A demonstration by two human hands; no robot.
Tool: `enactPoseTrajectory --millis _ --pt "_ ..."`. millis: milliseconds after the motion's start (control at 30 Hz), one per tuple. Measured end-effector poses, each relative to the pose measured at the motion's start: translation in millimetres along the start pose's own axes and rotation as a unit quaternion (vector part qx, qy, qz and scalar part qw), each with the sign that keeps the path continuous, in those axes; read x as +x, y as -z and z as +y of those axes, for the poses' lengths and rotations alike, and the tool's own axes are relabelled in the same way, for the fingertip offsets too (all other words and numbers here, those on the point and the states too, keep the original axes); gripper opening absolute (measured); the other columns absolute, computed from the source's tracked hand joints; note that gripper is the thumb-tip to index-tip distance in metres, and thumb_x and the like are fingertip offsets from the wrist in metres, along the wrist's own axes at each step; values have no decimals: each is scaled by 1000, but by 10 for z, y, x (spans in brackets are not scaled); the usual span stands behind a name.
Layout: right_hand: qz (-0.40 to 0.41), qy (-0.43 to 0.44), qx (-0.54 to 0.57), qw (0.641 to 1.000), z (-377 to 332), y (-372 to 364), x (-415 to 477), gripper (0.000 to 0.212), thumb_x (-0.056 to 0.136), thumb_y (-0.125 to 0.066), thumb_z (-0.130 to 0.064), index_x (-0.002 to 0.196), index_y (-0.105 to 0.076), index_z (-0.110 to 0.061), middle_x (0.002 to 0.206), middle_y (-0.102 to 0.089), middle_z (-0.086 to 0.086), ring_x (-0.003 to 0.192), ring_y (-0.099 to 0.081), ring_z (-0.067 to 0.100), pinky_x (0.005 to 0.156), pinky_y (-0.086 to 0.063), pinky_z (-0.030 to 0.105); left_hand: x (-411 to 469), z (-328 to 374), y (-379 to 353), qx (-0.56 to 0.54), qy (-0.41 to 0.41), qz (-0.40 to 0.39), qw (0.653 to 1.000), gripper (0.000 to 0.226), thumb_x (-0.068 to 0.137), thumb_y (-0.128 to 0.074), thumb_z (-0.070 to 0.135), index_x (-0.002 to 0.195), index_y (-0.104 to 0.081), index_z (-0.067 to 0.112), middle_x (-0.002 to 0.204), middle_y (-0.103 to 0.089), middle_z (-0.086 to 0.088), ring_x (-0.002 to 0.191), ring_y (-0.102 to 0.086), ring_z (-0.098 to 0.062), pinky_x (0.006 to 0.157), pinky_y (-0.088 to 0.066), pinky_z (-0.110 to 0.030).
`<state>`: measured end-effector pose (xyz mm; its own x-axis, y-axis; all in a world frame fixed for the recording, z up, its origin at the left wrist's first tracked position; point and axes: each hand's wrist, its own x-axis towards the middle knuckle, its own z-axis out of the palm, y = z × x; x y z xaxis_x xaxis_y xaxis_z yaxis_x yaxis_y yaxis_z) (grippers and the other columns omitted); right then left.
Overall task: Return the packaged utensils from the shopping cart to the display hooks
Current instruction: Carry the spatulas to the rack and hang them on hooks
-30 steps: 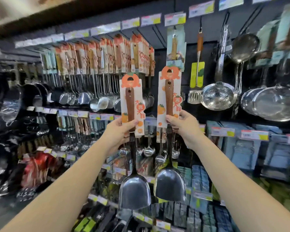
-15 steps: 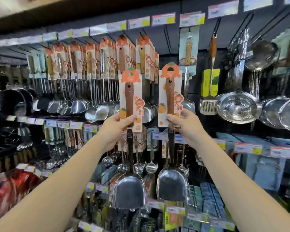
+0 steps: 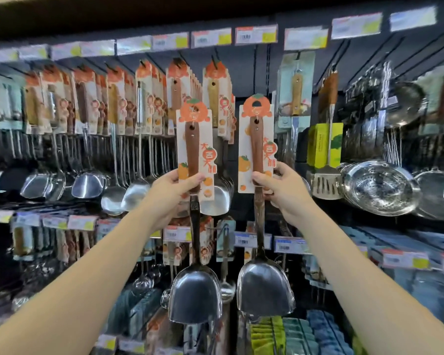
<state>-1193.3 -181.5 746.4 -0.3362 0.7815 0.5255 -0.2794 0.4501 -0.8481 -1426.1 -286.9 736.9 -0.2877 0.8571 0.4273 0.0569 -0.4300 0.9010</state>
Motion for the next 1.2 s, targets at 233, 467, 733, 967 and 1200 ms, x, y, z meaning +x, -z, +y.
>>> enactPoseTrajectory --millis 233,467,733,967,1200 --pt "39 21 -17 999 23 -237 268 33 92 -78 -12 124 -67 -13 103 -82 6 91 -79 19 59 -56 19 405 -18 202 -12 -10 -55 998 40 83 -80 29 118 -73 13 116 -77 -12 113 -70 -35 100 -56 -51" --pt "72 46 -36 996 8 -477 501 32 92 -77 -12 122 -68 -14 101 -82 1 92 -79 19 71 -59 32 813 43 379 -18 -15 -104 994 30 88 -80 29 114 -74 15 116 -76 -17 80 -62 -21 54 -51 -22" --pt "88 68 -45 993 -116 -570 744 28 95 -74 -15 123 -69 -16 106 -81 2 93 -79 19 69 -59 27 1174 81 400 -25 -44 -127 991 33 85 -81 29 114 -74 16 106 -80 -10 86 -75 -22 81 -61 -40" --pt "95 85 -19 992 -246 -505 968 30 95 -74 -16 124 -68 -16 109 -81 3 101 -78 23 82 -63 37 1377 218 286 -37 -54 -130 989 31 88 -79 26 116 -72 14 90 -79 -1 68 -74 -11 79 -60 -41" --pt "91 109 -8 990 -421 -403 1184 27 95 -75 -16 121 -69 -15 107 -81 2 100 -78 21 85 -63 38 1530 291 171 -27 -63 -136 988 32 87 -79 27 117 -71 16 107 -80 -8 94 -77 -24 87 -61 -47"
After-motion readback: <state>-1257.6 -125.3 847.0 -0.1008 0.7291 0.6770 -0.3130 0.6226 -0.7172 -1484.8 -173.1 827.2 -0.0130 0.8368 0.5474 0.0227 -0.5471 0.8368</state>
